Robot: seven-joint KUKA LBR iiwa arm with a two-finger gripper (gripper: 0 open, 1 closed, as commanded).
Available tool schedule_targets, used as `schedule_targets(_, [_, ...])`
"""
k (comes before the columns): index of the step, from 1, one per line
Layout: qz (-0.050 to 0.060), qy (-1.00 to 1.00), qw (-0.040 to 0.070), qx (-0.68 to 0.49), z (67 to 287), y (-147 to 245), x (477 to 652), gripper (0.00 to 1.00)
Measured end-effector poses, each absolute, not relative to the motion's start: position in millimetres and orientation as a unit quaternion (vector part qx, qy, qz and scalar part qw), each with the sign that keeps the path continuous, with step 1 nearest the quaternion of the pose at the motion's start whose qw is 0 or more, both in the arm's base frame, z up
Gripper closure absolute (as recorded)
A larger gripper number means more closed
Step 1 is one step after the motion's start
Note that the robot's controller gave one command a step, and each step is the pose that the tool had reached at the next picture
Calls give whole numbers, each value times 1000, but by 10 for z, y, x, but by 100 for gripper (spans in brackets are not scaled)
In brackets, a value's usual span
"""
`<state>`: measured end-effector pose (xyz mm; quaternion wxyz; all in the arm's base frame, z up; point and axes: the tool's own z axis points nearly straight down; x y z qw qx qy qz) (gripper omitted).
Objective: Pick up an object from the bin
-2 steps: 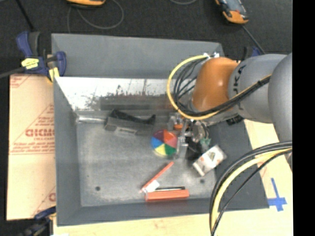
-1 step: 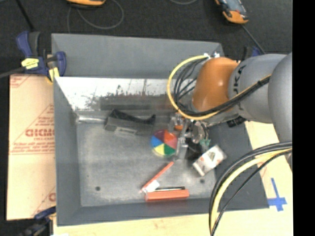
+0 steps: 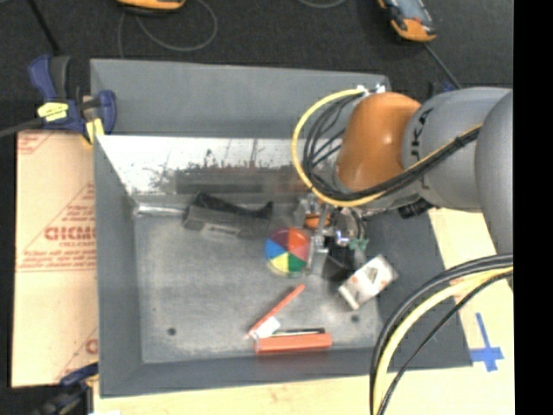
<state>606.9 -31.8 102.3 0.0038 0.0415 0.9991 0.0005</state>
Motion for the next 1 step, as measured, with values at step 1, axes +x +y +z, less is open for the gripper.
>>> schedule_targets(1, [0,998,3,55,764,-300,6026,0])
